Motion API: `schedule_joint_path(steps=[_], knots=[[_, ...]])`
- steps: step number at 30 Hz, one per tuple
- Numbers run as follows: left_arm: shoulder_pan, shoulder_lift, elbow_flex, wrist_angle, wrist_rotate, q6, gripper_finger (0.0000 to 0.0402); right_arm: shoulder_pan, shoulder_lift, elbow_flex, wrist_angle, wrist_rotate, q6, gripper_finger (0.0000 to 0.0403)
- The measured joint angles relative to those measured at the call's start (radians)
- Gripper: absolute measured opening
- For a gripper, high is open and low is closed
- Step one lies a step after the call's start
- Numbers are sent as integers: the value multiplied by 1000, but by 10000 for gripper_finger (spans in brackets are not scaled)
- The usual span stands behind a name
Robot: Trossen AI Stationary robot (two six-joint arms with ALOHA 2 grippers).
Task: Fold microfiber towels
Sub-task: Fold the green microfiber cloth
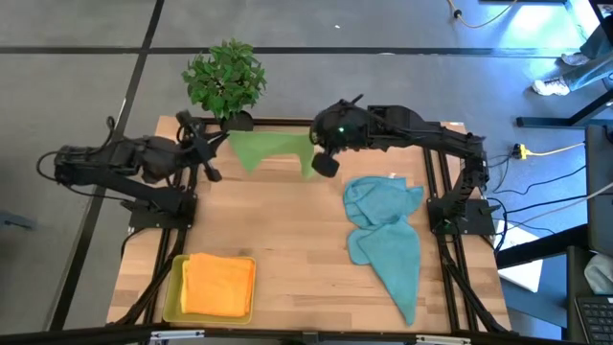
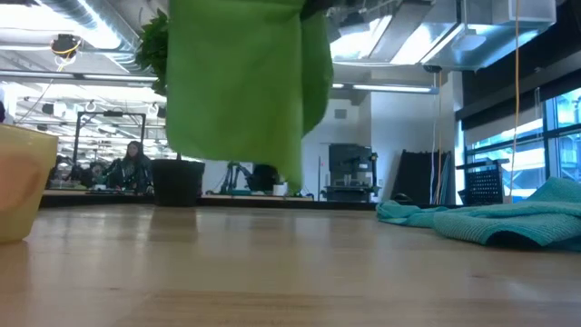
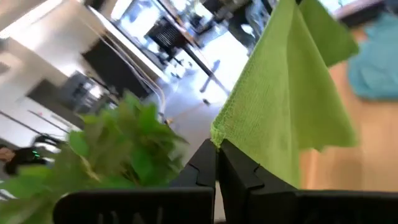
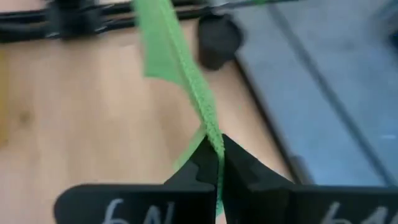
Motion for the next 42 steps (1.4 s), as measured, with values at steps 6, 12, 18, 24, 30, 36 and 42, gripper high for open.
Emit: schedule_joint_path(steps=[6, 12, 18, 24, 30, 36, 42], knots=[[19, -35, 0, -225, -14, -156, 1, -8, 2, -125, -104, -30, 50, 4], [16, -54, -1, -301, 134, -332, 1, -25, 5, -363, 13, -88, 121, 6], [-14, -39, -140, -165, 396, -498, 0, -20, 5, -529, 179, -167, 133, 6], [-29, 84, -388, 250, 555, -483, 30, -23, 3, -533, 228, -177, 153, 6], [37, 289, -432, 452, 570, -447, 120, -23, 3, -478, 228, -177, 148, 7], [129, 457, -403, 580, 587, -445, 184, -11, 3, -406, 230, -177, 128, 7], [208, 521, -402, 643, 634, -386, 205, 17, 3, -365, 230, -177, 124, 7]])
